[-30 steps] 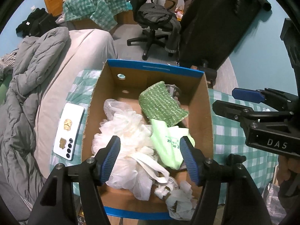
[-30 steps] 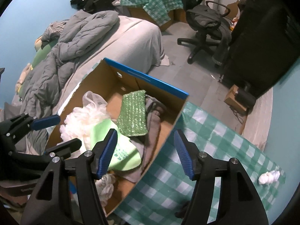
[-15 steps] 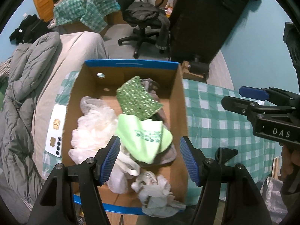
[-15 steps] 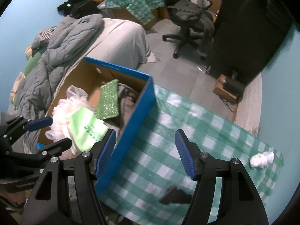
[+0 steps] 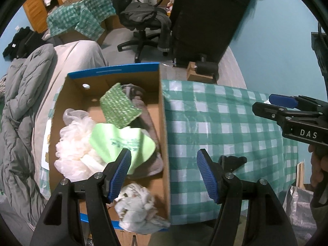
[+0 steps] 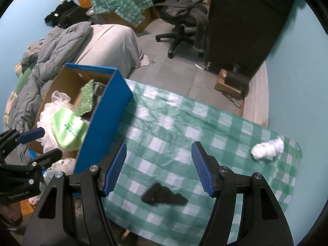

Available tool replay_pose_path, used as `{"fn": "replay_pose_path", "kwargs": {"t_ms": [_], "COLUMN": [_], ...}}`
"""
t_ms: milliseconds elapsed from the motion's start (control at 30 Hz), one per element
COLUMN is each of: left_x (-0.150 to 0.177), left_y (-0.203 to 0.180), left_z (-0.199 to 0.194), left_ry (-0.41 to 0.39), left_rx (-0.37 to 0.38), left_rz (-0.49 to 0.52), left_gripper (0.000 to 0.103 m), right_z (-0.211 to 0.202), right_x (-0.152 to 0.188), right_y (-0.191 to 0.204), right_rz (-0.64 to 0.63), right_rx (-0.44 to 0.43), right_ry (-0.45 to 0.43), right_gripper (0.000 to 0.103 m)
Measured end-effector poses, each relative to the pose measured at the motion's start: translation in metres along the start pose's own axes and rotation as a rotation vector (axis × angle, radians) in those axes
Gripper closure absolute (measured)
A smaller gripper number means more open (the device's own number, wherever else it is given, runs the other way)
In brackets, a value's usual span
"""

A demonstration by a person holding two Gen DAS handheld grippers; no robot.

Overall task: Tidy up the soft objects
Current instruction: 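Move both tools back over the table toward the black sock and white bundle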

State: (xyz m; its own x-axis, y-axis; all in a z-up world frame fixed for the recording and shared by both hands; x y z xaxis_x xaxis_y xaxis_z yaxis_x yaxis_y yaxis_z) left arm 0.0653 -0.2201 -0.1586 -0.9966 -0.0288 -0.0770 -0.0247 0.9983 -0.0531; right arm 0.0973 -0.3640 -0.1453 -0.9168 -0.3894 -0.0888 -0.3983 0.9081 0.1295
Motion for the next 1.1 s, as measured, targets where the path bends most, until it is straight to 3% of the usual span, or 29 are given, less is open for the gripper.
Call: {"fn": "replay_pose_path", "kwargs": {"t_ms": [467, 633, 900, 1100], "left_x": [-0.004, -0.007, -0.016, -0.026], "left_y": [-0.078, -0.102, -0.127, -0.139], "left_z": [0.018, 0.024, 0.038, 0.052], "left_ry": [0.016, 0.014, 0.025, 0.050], "left_rx": [-0.006, -0.020, -0.054, -0.039], "left_rz": [0.090, 0.136, 0.195, 0.204], "left_gripper": [0.034, 0.027, 0.027, 0.027], "right_z": [-0.003, 0.000, 0.011, 0.022], "right_x": [0.045, 0.057, 0.068, 0.071], "right_y": [-0.087, -0.125, -0.177, -0.208], "right_rz": [0.118, 0.177, 0.277, 0.334], "right_rx": [0.025, 0.035, 0.028, 0.029], "right_ry": [0.017, 0.027, 0.046, 0.070], "right_gripper": [0.036, 0.036, 0.034, 0.034]}}
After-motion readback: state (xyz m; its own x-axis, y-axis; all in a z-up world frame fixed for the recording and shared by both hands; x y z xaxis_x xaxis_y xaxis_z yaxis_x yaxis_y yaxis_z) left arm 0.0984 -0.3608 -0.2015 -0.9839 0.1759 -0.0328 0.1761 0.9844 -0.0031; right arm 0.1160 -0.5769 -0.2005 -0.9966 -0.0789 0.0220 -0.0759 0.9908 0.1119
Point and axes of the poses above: each gripper's, at about its wrist camera, not at the fingertips, and z roughly the way its jaws point, y to its left, x to its underside, the point moved 7 cm from there along z, roughly the way its jaws point, and after that the axes turned 15 degrees about y, right-handed, at the moved point
